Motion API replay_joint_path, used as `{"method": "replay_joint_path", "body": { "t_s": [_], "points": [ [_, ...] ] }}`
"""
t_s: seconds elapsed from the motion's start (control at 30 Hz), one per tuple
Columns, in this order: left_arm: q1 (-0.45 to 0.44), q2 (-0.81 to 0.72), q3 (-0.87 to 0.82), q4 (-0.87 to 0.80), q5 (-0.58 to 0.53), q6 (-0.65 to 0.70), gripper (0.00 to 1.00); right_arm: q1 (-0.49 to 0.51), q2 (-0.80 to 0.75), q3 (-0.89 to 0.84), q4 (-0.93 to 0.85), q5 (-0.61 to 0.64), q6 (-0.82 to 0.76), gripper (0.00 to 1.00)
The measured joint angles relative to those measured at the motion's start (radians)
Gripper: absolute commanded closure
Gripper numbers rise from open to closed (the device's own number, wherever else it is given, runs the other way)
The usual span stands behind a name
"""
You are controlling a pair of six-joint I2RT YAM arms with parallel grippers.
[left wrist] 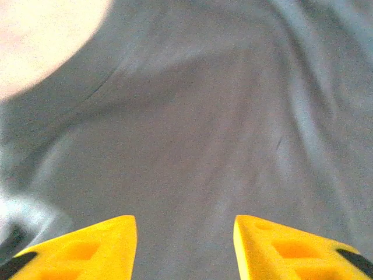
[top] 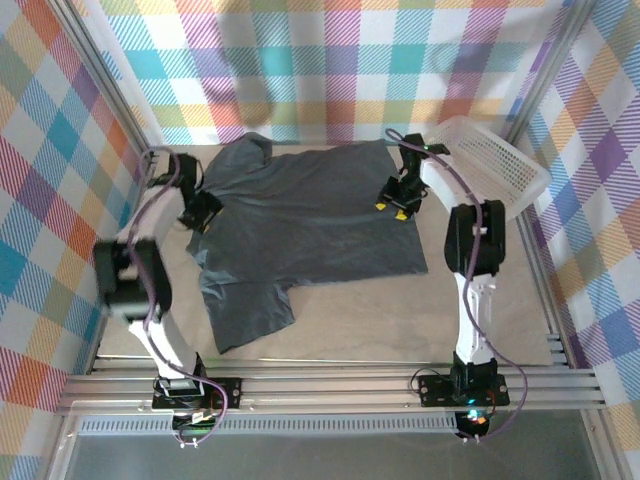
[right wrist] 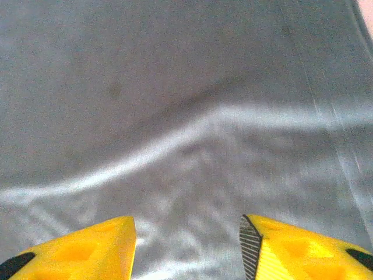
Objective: Fold and stack the t-shirts
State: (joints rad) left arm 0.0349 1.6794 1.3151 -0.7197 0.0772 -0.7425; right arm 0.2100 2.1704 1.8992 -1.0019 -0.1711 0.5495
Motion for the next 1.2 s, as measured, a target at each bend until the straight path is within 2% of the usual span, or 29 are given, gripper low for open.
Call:
{"method": "replay_joint_path", "body": {
  "t_s": [0.13,0.23,0.33,0.5,0.7,0.87,0.93,1.2],
  "points": [
    [-0.119,-0.328,-0.321,-0.128,-0.027,-0.095,0.6,0.0,-0.272,-0.268,0.069,-0.038,0.047,0.52],
    [-0.224,-0.428,-0.496,-0.23,-0.014,-0.17,0.59,0.001,-0.407,-0.426,0.103,-0.072,0.077,0.51],
    [-0.286,-0.492,-0.61,-0.303,-0.008,-0.239,0.54,0.004,-0.462,-0.537,0.12,-0.105,0.095,0.5],
    [-0.343,-0.513,-0.672,-0.326,-0.005,-0.313,0.5,0.007,-0.488,-0.668,0.146,-0.141,0.108,0.49],
    [-0.348,-0.509,-0.731,-0.289,-0.011,-0.334,0.49,0.005,-0.553,-0.739,0.155,-0.144,0.108,0.49],
    [-0.348,-0.46,-0.75,-0.244,-0.016,-0.333,0.49,-0.039,-0.567,-0.78,0.171,-0.143,0.108,0.49],
    [-0.348,-0.451,-0.756,-0.214,-0.019,-0.331,0.53,-0.053,-0.567,-0.782,0.172,-0.139,0.107,0.49],
    [-0.35,-0.485,-0.773,-0.13,-0.006,-0.332,0.86,-0.074,-0.567,-0.813,0.216,-0.123,0.109,0.51]
  ]
}}
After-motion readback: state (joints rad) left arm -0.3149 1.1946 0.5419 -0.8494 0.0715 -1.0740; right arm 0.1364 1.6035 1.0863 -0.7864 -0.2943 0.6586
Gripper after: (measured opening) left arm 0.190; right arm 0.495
